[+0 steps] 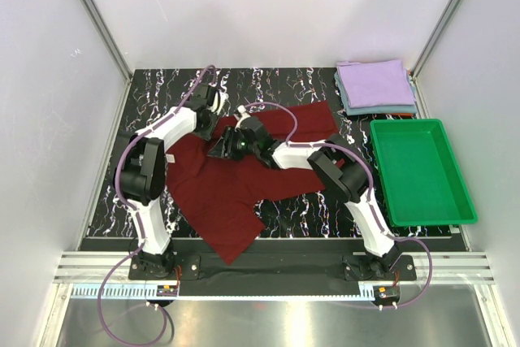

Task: Fold and stack the t-shirts
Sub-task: Fold the tshirt

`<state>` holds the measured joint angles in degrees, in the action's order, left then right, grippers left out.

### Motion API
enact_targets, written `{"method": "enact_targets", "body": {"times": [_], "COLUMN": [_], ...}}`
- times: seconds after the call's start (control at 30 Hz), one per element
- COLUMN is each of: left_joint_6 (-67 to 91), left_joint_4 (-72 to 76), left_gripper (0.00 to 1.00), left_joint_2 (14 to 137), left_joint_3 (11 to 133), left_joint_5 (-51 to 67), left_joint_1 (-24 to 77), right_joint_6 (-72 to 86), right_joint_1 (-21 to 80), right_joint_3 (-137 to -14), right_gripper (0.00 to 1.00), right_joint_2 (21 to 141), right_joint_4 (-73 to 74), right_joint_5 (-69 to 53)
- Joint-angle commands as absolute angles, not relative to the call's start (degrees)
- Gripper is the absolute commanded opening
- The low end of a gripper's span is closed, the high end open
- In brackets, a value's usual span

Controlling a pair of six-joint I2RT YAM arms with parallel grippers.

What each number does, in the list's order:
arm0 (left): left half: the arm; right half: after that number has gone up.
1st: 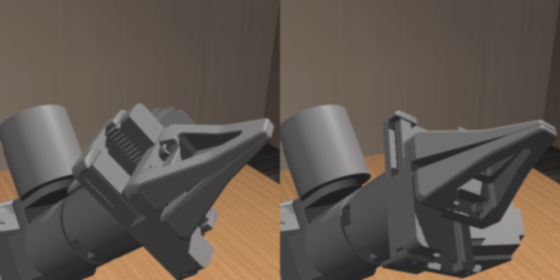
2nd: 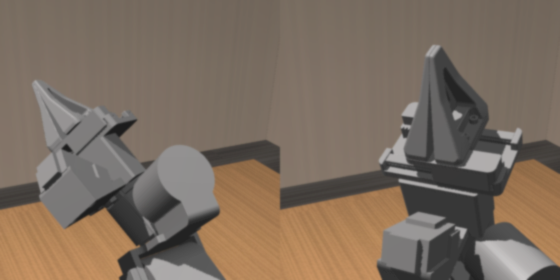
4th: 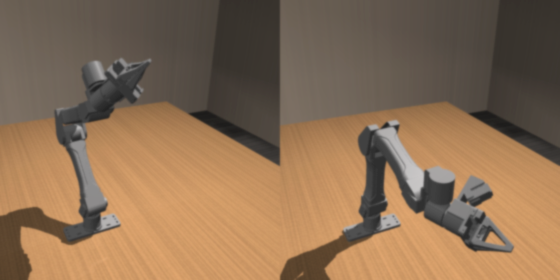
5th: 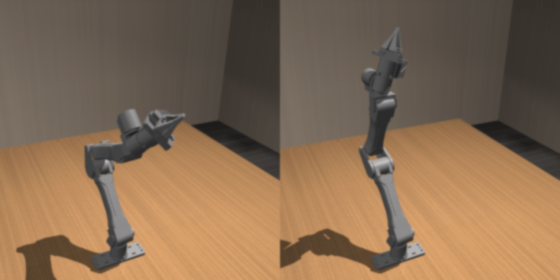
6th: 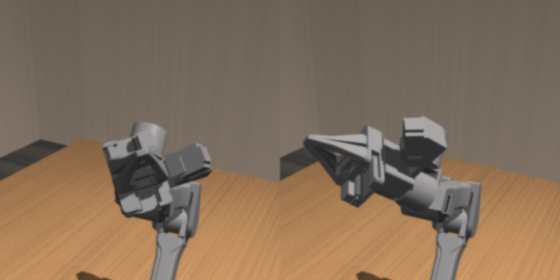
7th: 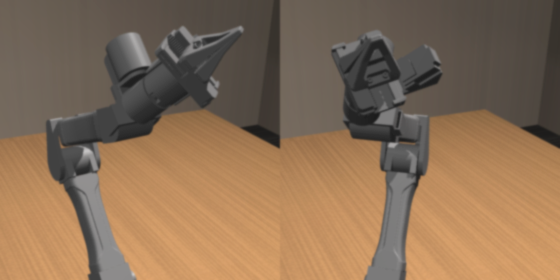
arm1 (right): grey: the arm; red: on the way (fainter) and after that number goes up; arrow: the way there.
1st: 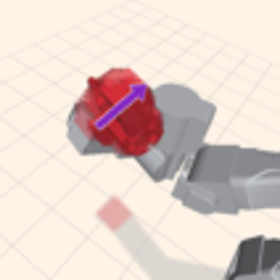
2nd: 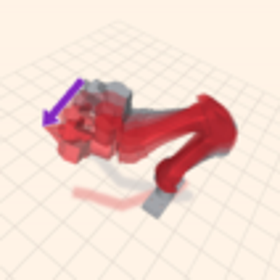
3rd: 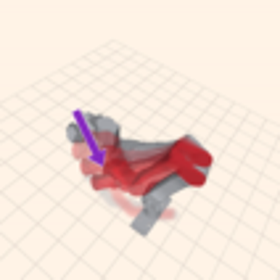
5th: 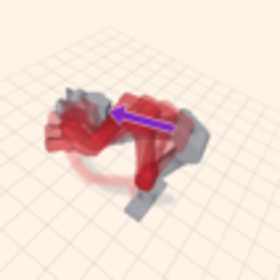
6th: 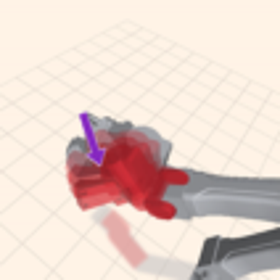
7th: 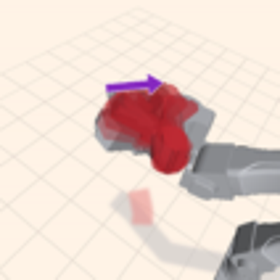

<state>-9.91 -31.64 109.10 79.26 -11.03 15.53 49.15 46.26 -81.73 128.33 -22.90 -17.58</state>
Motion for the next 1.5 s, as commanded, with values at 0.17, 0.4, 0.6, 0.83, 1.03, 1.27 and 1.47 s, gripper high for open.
{"method": "enact_targets", "body": {"times": [0.17,0.4,0.6,0.83,1.03,1.27,1.47], "left_joint_6": [-7.56,-6.42,-5.8,-0.2,14.28,23.55,22.5], "left_joint_4": [-30.85,-30.85,-31.11,-33.13,-40.77,-38.51,-34.46], "left_gripper": [0.4,0.41,0.41,0.48,0.55,0.56,0.52], "left_joint_2": [104.15,103.71,103.54,101.95,98.19,86.14,79.73], "left_joint_3": [80.42,79.89,80.42,82.08,86.31,74.81,62.77], "left_joint_5": [-13.1,-10.11,-9.23,-7.99,-15.29,-2.03,3.42], "left_joint_1": [14.59,13.8,13.45,13.01,7.06,-4.92,-5.1], "right_joint_6": [49.39,55.01,55.46,55.46,54.93,52.39,50.55], "right_joint_1": [48.51,48.96,49.39,50.36,50.71,50.71,50.45], "right_joint_3": [-89.73,-90.35,-91.31,-94.21,-98.25,-103.79,-109.42], "right_gripper": [0.46,0.42,0.43,0.43,0.43,0.43,0.43], "right_joint_2": [134.38,137.55,138.25,138.86,140.1,141.32,143.26], "right_joint_4": [-22.94,-28.82,-32.08,-31.73,-26.55,-19.43,-14.07], "right_joint_5": [-17.93,-17.22,-17.23,-16.61,-15.82,-13.27,-12.31]}}
